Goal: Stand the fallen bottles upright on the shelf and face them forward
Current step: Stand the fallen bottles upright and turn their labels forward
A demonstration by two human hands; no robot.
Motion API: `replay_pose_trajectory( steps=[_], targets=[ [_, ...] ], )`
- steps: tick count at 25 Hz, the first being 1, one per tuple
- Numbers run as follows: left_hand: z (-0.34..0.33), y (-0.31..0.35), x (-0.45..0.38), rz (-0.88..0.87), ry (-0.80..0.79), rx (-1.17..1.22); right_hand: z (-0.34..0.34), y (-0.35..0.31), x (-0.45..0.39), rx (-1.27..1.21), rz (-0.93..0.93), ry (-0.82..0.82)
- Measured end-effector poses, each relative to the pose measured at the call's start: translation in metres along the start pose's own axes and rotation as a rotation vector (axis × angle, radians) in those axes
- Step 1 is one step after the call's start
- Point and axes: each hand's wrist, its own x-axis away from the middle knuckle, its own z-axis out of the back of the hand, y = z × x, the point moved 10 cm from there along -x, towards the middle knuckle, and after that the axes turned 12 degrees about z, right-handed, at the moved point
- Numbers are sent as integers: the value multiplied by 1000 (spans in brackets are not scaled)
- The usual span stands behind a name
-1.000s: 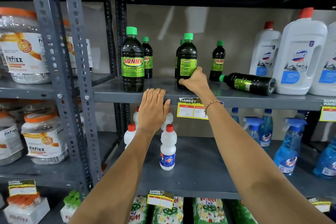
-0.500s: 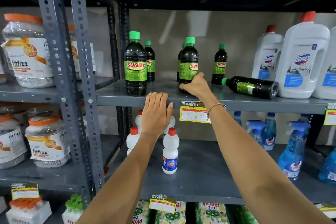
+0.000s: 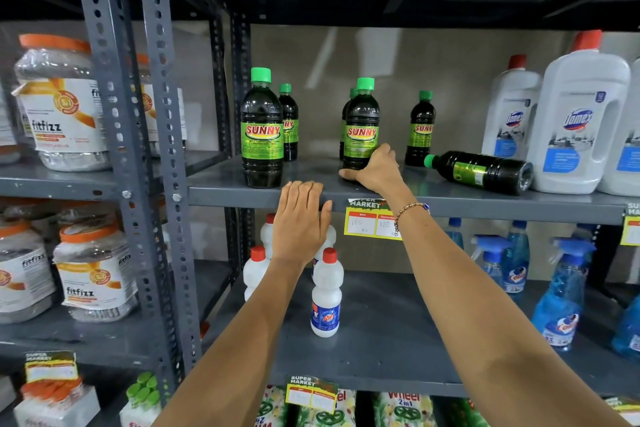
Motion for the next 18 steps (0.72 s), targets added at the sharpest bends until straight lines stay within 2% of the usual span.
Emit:
replay_pose_trajectory(
  steps=[18],
  targets=[
    [-3, 0, 1, -11, -38, 3, -9, -1, 2, -89, -1, -93]
  ],
)
